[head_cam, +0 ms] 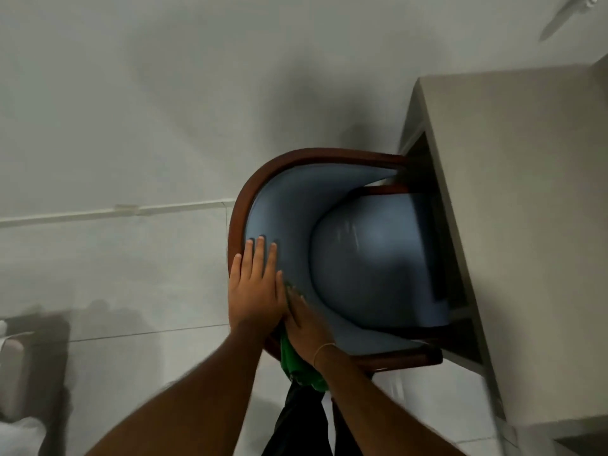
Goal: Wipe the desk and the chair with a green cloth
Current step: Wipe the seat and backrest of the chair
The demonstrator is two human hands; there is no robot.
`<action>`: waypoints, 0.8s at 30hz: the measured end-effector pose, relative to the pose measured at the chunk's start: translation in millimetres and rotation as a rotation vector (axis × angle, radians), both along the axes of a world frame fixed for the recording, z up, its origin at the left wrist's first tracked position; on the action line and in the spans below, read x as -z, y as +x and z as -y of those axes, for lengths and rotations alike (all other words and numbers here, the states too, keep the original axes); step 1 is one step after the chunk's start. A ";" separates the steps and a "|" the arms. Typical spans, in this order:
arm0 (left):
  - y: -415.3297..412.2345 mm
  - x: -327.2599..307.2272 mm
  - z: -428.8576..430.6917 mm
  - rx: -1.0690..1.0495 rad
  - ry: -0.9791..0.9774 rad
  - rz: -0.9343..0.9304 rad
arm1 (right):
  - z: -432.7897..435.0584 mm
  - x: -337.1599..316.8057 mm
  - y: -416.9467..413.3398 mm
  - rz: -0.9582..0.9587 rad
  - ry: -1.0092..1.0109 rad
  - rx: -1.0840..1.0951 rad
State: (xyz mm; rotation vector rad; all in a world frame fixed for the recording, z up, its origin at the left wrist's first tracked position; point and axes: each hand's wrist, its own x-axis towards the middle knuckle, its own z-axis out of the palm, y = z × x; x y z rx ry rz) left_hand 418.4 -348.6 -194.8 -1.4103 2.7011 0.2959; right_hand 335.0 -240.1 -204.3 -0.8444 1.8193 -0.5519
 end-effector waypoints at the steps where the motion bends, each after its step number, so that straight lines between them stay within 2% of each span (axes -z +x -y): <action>1: 0.4 0.0 0.7 -0.005 0.002 -0.017 | -1.7 6.6 -4.0 -0.044 0.054 -0.036; 3: 3.1 0.1 0.8 -0.010 -0.016 -0.048 | -3.3 22.0 -12.5 -0.118 0.200 -0.073; 6: 3.3 1.6 1.1 -0.025 -0.022 -0.073 | -2.6 37.9 -20.8 -0.131 0.400 -0.056; 9: 5.3 2.1 -2.8 -0.032 -0.024 -0.065 | 0.1 43.8 -13.8 -0.196 0.444 -0.015; 11: 4.8 3.9 -1.4 -0.033 -0.033 -0.067 | 10.8 49.0 -7.0 -0.195 0.420 0.020; 13: 4.9 5.0 -1.2 -0.043 -0.042 -0.085 | 28.0 54.6 -1.0 -0.105 0.365 0.072; 18: -2.0 5.2 -4.5 -0.075 -0.058 -0.126 | 105.1 74.7 -6.2 -0.051 0.137 0.254; 21: -2.2 4.5 -6.1 -0.073 -0.072 -0.135 | 176.0 58.8 -31.2 0.198 -0.063 0.569; 24: -0.3 4.9 -3.6 -0.063 -0.091 -0.154 | 237.0 49.1 -86.0 0.255 -0.101 0.938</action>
